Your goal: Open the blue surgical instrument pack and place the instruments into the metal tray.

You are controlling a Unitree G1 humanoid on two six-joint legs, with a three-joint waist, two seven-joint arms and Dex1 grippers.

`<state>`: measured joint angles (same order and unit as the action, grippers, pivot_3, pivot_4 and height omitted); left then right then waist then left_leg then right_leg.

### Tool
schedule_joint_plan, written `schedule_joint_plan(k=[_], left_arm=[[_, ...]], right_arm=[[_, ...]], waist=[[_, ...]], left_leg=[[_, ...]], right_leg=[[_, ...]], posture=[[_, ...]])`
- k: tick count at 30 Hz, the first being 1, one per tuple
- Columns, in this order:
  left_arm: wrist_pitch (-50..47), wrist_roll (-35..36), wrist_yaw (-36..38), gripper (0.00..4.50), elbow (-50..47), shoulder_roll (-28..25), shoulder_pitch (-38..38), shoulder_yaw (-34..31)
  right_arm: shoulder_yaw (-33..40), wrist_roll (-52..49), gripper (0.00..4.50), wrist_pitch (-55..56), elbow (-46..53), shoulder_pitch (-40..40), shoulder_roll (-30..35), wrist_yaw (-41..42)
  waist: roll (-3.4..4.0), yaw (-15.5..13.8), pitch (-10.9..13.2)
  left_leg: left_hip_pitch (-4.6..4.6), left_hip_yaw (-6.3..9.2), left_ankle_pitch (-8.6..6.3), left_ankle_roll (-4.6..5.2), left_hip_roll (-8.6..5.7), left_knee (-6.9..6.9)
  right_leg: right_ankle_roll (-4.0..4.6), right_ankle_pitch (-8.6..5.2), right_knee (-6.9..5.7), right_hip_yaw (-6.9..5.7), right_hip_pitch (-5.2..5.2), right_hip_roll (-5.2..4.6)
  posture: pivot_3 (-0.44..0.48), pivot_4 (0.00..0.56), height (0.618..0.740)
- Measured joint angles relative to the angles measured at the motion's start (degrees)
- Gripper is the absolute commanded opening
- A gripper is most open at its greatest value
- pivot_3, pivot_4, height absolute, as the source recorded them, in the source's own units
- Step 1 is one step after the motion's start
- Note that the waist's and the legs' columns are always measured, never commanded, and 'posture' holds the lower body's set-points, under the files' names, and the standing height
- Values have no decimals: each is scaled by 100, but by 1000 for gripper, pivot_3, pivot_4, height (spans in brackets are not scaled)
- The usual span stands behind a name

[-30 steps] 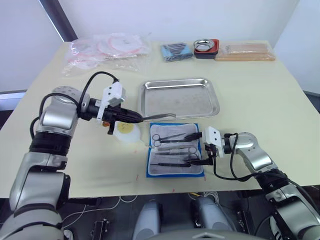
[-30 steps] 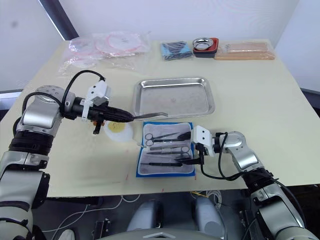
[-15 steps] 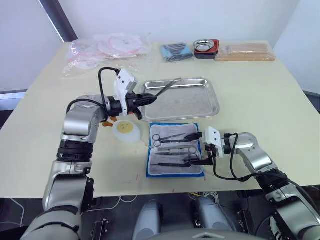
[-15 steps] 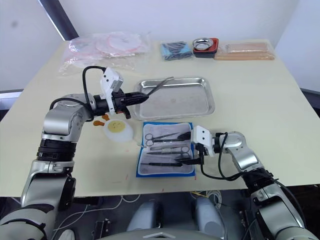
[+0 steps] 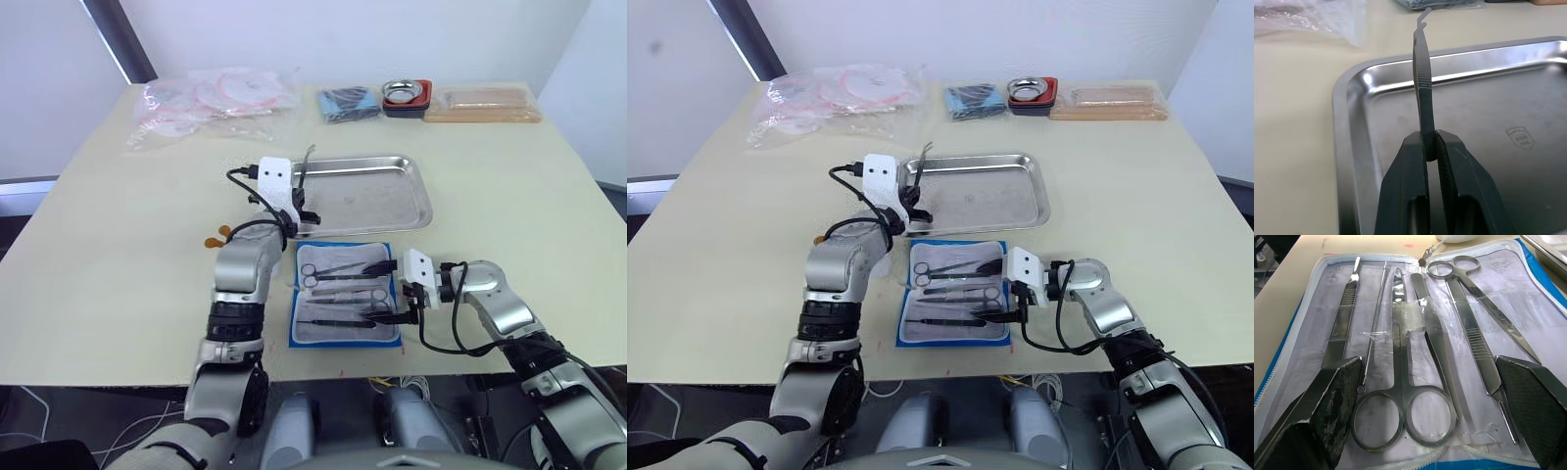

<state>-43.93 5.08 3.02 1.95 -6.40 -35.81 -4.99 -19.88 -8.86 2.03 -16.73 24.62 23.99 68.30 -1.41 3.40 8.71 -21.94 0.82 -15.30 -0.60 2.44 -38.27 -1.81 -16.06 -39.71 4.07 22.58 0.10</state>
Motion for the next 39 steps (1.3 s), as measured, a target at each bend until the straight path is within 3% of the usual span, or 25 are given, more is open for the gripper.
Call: schedule_joint_plan(k=[14, 38, 39], left_arm=[[-248, -128, -1190, 38, 337, 711, -5, -403], [-672, 197, -1405, 38, 342, 957, -182, -737], [-673, 213, -1412, 840, 337, 974, -184, -779]], right_arm=[[1, 0, 4500, 12, 2, -29, -3, -22], [0, -1, 4500, 34, 47, -70, -6, -114], [1, 0, 4500, 36, 47, -69, -7, -115]], waist=[[-1, -2, 0], [-2, -2, 0], [-2, -2, 0]], left_leg=[[6, -1, 0, -1, -1, 4], [13, 0, 0, -2, -2, 10], [14, 0, 0, -3, -2, 11]], right_leg=[[0, 0, 4, -1, -7, 0], [-1, -1, 15, -2, -16, 1], [-2, -1, 16, -2, -16, 1]], posture=[[0, 150, 740], [0, 150, 740], [0, 150, 740]])
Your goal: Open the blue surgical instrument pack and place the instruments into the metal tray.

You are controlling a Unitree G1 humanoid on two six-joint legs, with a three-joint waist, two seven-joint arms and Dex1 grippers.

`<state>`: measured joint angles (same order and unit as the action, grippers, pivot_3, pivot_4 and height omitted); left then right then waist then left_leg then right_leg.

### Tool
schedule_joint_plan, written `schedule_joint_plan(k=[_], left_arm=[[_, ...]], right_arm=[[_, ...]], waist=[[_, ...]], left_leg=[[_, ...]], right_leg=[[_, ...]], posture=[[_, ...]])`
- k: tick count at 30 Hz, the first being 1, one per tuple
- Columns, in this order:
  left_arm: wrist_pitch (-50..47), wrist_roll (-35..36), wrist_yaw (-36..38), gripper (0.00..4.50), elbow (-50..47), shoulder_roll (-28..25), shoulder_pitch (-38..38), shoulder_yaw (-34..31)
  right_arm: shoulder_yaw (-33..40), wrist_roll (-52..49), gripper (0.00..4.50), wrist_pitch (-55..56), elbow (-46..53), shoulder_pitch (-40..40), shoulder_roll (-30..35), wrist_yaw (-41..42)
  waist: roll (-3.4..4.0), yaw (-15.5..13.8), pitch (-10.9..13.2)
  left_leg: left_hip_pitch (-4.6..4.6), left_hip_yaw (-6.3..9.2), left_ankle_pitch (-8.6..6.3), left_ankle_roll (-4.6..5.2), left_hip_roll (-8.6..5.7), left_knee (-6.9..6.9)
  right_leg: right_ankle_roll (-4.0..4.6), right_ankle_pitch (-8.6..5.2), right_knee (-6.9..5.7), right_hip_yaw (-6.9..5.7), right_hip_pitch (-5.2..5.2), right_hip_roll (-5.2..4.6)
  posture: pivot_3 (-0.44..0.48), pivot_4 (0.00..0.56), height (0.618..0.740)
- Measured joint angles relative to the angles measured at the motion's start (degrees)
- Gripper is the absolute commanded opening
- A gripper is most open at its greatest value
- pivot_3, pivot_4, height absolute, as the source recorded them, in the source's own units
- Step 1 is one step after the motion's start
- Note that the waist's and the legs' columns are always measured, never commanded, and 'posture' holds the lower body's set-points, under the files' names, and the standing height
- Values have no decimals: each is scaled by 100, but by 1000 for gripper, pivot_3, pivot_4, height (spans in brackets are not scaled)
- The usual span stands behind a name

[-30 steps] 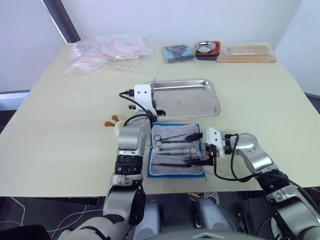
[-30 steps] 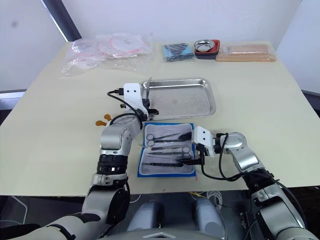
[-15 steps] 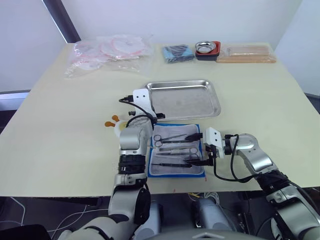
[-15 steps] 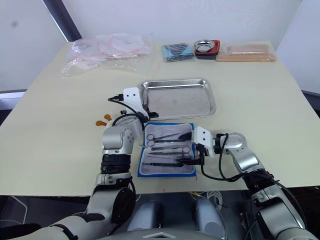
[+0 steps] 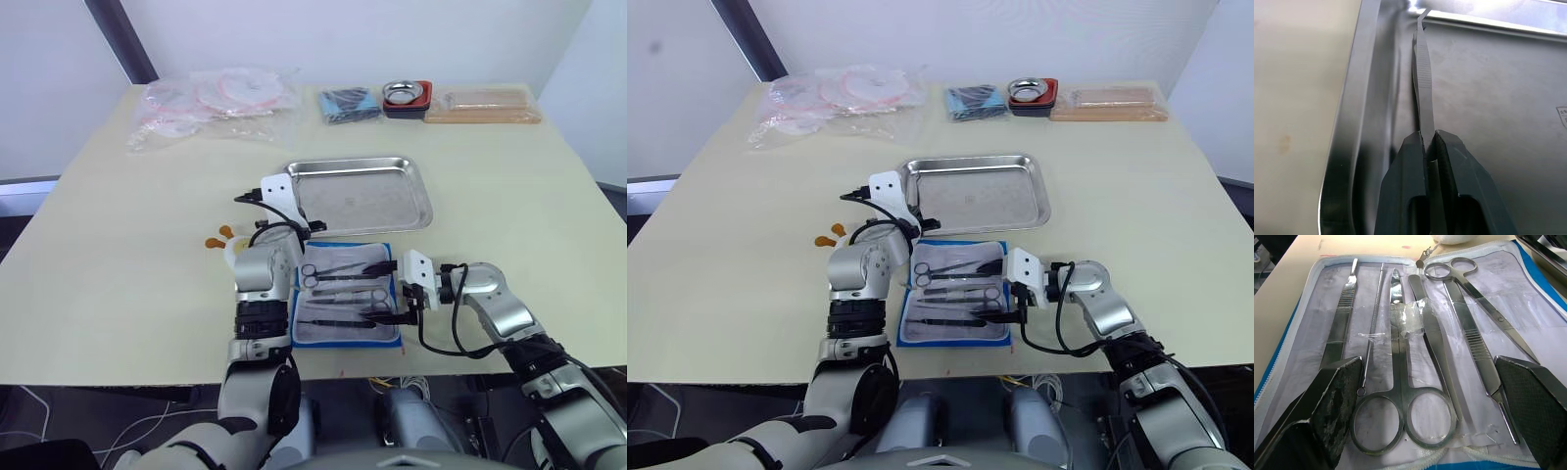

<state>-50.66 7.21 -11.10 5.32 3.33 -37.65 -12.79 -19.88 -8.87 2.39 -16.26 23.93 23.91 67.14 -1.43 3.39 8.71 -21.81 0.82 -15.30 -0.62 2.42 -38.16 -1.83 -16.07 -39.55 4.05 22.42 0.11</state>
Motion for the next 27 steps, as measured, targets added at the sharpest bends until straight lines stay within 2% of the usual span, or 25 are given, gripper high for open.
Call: schedule_joint_plan(k=[1, 2, 3, 16, 25, 27], left_arm=[[0, 28, -14, 840, -3, 0, 0, -18], [0, 29, -32, 1487, -3, 1, 0, -20], [3, 52, -37, 1742, -3, 4, -4, -24], [154, 78, 41, 1742, -2, -135, -35, 37], [670, 235, 1088, 1742, -23, -658, -68, 436], [768, 317, 1505, 1742, -51, -870, -65, 600]], right_arm=[[0, 0, 4500, 0, 0, 1, -1, -1], [0, 0, 4500, 0, 0, 1, -1, -2], [0, 0, 4500, 0, 0, 1, -2, -3], [0, -1, 4500, 1, 0, 14, -10, -6], [1, -1, 4500, 1, -3, 32, -21, -8], [1, -1, 4500, 1, -4, 31, -30, -10]], waist=[[0, 0, 0], [0, 0, 0], [0, 0, 0], [-2, 6, 1], [-1, 6, 1], [-2, 8, 2]], left_leg=[[0, 0, 0, 0, 0, 0], [0, 0, 0, 0, 0, 0], [0, 0, 0, 0, 0, 1], [0, -2, 0, -1, 0, 7], [0, -4, 1, -2, 0, 10], [-1, -10, 1, -2, 0, 11]], right_leg=[[0, 0, 0, 0, 0, 0], [0, 0, 1, 0, 0, 0], [0, 0, 1, 0, 0, 0], [0, 0, 6, 1, 0, 0], [0, 0, 11, 0, 0, 0], [0, 0, 12, 0, 1, 1]], posture=[[0, 150, 740], [0, 150, 740], [0, 150, 740], [0, 150, 740], [0, 150, 740], [0, 150, 740]])
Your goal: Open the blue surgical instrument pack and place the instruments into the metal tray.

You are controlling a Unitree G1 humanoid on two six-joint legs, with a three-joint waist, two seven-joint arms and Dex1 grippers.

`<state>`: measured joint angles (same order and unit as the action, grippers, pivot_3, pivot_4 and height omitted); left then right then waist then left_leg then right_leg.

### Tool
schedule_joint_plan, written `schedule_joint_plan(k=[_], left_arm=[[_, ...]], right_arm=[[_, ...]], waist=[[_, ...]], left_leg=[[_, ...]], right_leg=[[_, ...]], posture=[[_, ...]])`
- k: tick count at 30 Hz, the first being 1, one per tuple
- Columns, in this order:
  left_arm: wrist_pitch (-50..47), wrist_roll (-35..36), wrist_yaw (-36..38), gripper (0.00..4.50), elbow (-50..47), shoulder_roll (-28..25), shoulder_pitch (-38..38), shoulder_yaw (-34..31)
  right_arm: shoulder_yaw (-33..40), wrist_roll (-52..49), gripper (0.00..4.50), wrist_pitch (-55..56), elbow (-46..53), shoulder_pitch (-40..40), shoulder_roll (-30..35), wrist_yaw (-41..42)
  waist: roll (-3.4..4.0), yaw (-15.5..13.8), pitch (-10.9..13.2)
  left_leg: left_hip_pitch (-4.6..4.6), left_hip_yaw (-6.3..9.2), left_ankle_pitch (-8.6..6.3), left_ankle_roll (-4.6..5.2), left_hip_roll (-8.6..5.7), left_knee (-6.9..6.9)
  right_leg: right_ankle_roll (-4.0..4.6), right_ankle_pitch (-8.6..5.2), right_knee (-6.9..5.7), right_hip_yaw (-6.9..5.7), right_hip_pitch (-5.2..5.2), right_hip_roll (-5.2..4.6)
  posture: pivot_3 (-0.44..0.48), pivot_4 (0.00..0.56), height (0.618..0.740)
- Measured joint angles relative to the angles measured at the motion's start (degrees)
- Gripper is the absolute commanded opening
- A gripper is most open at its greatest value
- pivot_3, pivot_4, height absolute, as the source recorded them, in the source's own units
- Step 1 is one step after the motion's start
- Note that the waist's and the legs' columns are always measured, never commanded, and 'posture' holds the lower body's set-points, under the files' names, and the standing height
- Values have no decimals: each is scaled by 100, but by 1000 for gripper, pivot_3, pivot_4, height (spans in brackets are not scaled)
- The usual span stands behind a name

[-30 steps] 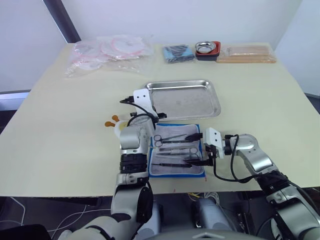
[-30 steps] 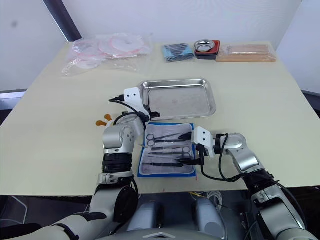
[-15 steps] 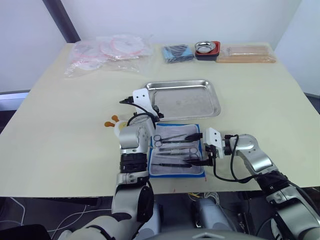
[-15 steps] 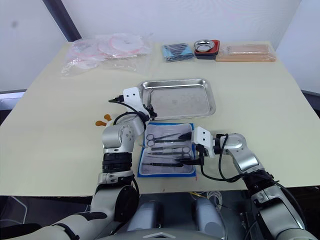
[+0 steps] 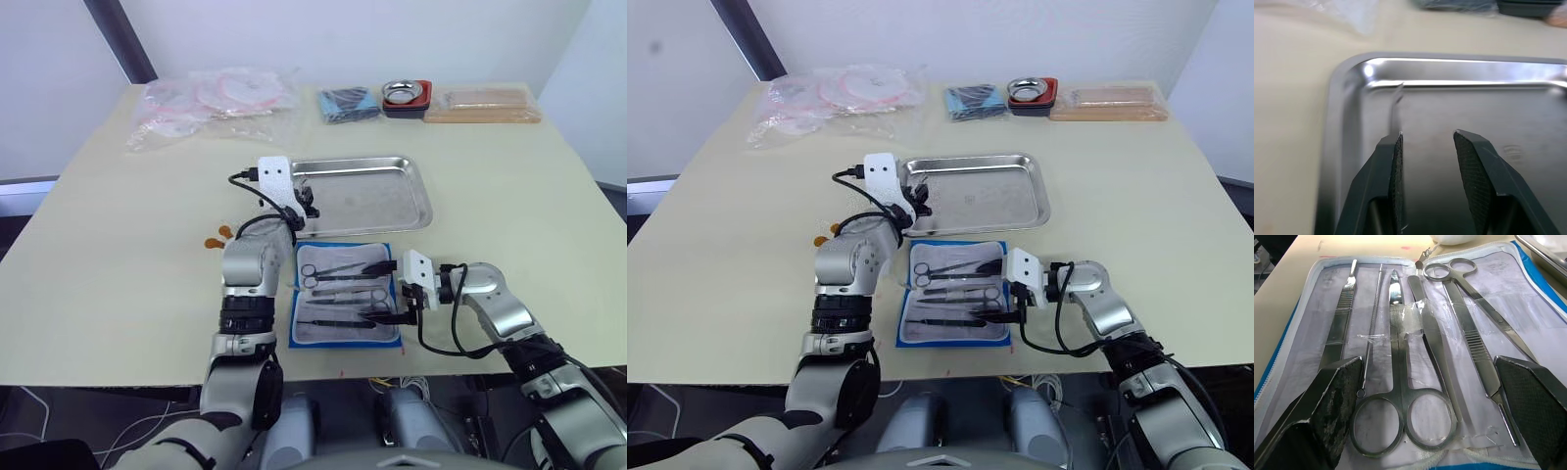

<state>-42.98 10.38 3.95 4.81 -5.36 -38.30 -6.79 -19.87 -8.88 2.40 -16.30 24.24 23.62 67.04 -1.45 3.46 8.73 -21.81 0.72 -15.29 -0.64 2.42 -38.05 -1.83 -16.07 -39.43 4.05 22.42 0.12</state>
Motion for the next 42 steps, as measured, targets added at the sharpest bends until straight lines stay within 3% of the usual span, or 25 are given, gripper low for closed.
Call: schedule_joint_plan(k=[11, 15, 17, 22, 27, 30, 35, 42], left_arm=[[767, 854, 3083, 1742, -898, -1460, 757, 666], [1266, 1050, 4386, 1742, -919, -2394, 1135, 686], [1417, 1151, 4777, 1742, -905, -2592, 1155, 667], [2200, 1584, 6872, 1742, -872, -3825, 1546, 574], [2573, 1726, 8183, 1742, -543, -4548, 1632, 506], [2710, 1808, 8510, 2508, -244, -4862, 1532, 533], [3096, 2351, 8548, 4432, 0, -5683, 1355, 864], [3625, 3089, 8558, 4432, 292, -6574, 1110, 1602]], right_arm=[[-5, 3, 4500, 2, -40, 7, -73, -15], [9, -4, 4500, 24, -34, -28, -65, 1], [15, -6, 4500, 27, -34, -40, -49, 8], [0, -10, 4500, 38, -23, -49, -54, 28], [15, -10, 4500, 37, -34, -47, -29, 37], [15, -11, 4500, 39, -31, -43, -32, 52], [16, -11, 4500, 45, -37, -35, -30, 63], [21, -17, 4500, 60, -38, -45, -30, 62]], waist=[[3, 41, 2], [3, 40, 3], [2, 28, 3], [4, 46, 5], [-1, -2, 7], [-5, -2, 10], [-8, 0, 13], [-13, -6, 17]], left_leg=[[6, -8, 1, 0, 2, 15], [2, -12, 0, 1, 2, 27], [0, -13, 1, 1, 2, 27], [3, -23, 0, 2, 4, 46], [3, -30, 1, 4, 4, 47], [2, -29, 1, 4, 7, 48], [3, -26, 1, 5, 9, 49], [1, -30, 1, 5, 10, 49]], right_leg=[[1, -1, 8, 2, 1, 0], [1, -1, 29, -3, 0, 0], [1, 0, 37, -6, -1, -1], [3, -1, 53, 2, 1, -2], [2, -4, 55, -1, 2, -1], [-2, -8, 55, -1, 3, 1], [-5, -8, 56, 7, 4, -2], [-14, -14, 55, 6, 7, 1]], posture=[[0, 150, 740], [0, 150, 740], [0, 150, 740], [0, 150, 740], [0, 150, 740], [0, 150, 740], [0, 150, 740], [0, 150, 740]])
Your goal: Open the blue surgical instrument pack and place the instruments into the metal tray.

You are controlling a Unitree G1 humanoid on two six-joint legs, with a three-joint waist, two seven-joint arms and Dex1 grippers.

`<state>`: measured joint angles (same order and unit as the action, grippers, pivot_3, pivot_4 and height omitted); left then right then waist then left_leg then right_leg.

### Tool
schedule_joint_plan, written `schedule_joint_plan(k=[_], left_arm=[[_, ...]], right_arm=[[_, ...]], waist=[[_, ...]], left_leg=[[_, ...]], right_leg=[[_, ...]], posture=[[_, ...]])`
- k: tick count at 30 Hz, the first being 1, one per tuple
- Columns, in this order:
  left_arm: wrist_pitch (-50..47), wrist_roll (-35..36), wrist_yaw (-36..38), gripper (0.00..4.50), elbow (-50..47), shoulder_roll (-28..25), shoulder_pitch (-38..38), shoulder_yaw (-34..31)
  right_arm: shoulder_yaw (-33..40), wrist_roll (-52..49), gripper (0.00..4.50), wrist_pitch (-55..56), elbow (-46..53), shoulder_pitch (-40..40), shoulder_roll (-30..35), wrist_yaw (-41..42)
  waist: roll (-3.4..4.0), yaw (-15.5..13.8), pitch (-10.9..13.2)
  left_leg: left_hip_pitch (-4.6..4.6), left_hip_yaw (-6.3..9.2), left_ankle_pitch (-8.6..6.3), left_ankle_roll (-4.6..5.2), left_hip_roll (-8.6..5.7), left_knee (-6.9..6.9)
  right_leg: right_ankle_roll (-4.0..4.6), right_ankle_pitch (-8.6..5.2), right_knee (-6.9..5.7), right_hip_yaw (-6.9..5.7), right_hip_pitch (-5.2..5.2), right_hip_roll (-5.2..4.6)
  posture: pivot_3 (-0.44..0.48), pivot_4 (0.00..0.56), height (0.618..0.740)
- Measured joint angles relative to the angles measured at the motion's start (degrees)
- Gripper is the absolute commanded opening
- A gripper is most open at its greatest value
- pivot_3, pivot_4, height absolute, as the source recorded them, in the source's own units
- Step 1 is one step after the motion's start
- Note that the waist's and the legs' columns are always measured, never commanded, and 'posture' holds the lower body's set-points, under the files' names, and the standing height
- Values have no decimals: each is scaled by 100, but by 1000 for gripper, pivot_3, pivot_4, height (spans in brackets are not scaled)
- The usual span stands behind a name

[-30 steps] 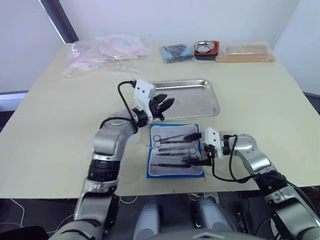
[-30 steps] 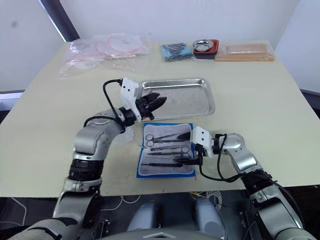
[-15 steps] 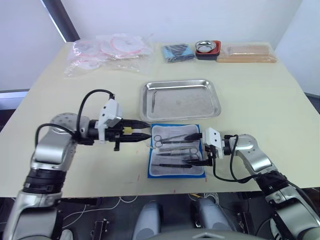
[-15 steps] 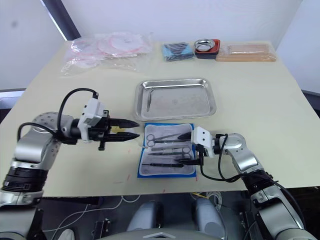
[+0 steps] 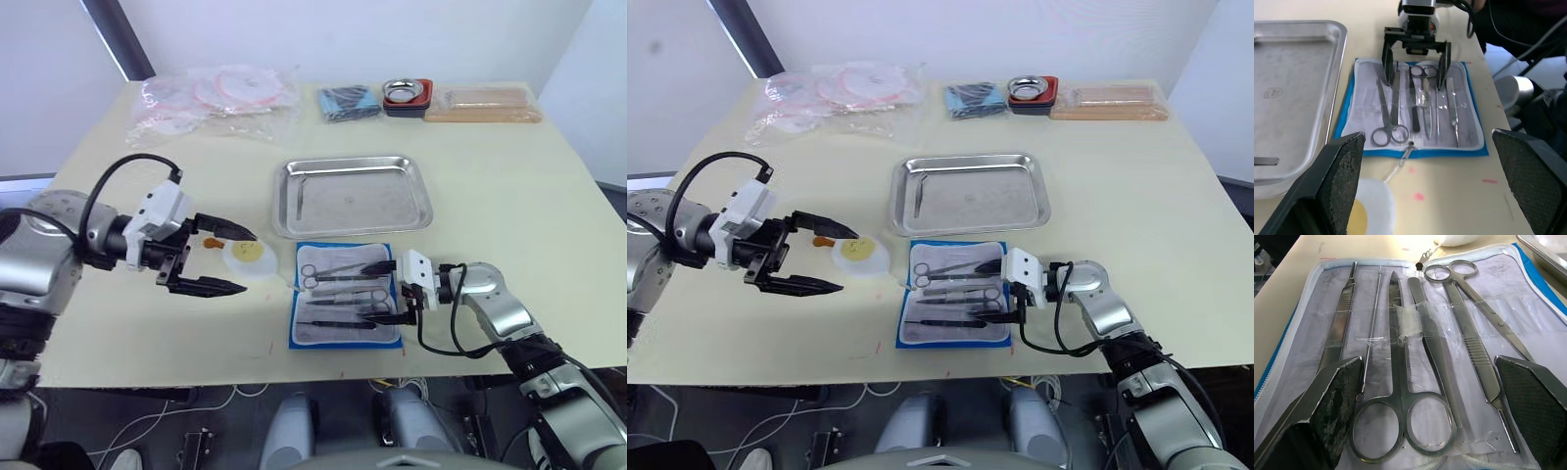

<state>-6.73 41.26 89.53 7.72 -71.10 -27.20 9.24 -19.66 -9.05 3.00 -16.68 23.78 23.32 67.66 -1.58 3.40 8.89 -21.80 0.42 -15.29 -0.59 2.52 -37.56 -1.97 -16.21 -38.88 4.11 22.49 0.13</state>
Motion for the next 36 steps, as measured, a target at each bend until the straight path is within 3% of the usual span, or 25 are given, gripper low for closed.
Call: schedule_joint_plan(k=[7, 12, 19, 22, 25, 27, 36], left_arm=[[364, 112, 4, 4432, 157, 76, -201, 432], [451, -595, 2, 4432, 377, 1132, -418, 466], [468, -1681, -310, 4432, 683, 2184, -771, 596], [436, -2035, -458, 3664, 758, 2649, -788, 730], [438, -2356, -556, 2099, 886, 2830, -794, 741], [434, -2545, -689, 1436, 982, 2942, -817, 729], [320, -2925, -981, 1436, 1237, 3356, -882, 711]], right_arm=[[18, 0, 4500, 18, -1, -14, 1, 0], [41, 0, 4500, 20, -9, -21, 6, 2], [45, 1, 4500, 14, -11, -18, -4, -12], [42, 0, 4500, 14, 16, -40, -13, -14], [43, 0, 4500, 10, 23, -53, -11, -42], [53, 0, 4500, 8, 32, -67, 2, -48], [51, 0, 4500, -12, 48, -73, -3, -62]], waist=[[0, -23, 0], [-3, -71, -5], [-2, -97, -7], [-2, -80, -6], [-1, -85, -6], [-2, -91, -6], [-4, -91, -8]], left_leg=[[0, -11, 0, 0, 2, 0], [1, -13, 1, 1, 7, -1], [2, -16, 1, 1, 18, -3], [-1, -17, 1, 1, 20, -3], [0, -15, 1, 1, 21, -3], [2, -15, 1, 1, 20, -3], [2, -14, 1, 1, 20, -3]], right_leg=[[-4, -2, 0, -1, 0, 6], [-3, -1, -1, 1, 0, 15], [16, 11, -4, 6, 3, 29], [19, 12, -4, 11, 7, 32], [19, 12, -6, 10, 6, 33], [19, 13, -6, 10, 4, 32], [19, 13, -6, 8, 3, 32]], posture=[[0, 150, 740], [0, 150, 740], [0, 150, 740], [0, 150, 740], [0, 150, 740], [0, 150, 740], [0, 150, 740]])
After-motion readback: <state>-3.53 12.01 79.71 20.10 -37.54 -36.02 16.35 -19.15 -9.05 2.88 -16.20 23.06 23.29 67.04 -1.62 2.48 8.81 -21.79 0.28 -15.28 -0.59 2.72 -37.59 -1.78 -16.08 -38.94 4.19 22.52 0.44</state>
